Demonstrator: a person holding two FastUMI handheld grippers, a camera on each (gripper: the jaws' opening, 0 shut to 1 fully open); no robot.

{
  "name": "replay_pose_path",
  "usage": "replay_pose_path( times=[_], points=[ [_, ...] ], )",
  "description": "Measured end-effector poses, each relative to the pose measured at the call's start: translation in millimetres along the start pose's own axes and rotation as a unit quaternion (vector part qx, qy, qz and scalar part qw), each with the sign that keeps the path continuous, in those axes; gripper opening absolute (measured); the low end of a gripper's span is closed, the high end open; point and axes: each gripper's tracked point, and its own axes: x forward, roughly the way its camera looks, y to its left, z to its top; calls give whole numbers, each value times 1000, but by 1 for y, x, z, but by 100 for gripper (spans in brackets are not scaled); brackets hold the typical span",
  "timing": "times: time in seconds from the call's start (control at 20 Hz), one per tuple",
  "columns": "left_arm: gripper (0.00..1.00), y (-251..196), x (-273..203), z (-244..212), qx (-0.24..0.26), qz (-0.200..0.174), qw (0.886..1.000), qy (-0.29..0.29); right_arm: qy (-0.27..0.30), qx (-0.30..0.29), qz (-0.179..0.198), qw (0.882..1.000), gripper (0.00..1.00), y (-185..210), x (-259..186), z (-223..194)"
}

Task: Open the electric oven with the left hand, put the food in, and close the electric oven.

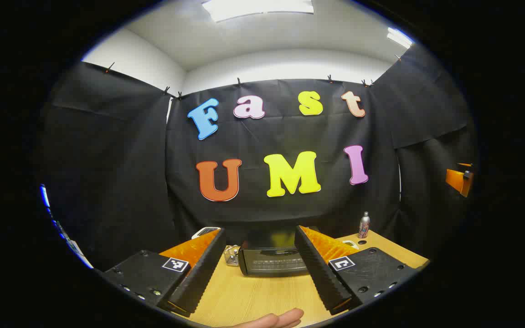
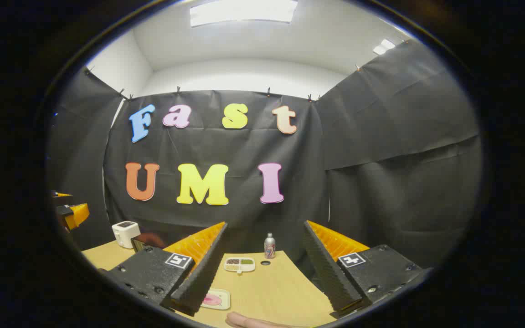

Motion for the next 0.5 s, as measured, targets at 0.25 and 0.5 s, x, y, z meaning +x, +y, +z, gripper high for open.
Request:
replay_pose_path(
  times=[0.25,0.5],
  points=[
    [96,-8,1,-6,-17,-14,1000,6,-6,2,4,1000,98,-5,7,-4],
    [96,-10,1,0,-24,-21,999,-3,-15,2,1,1000,98,-12,19,-5]
  ],
)
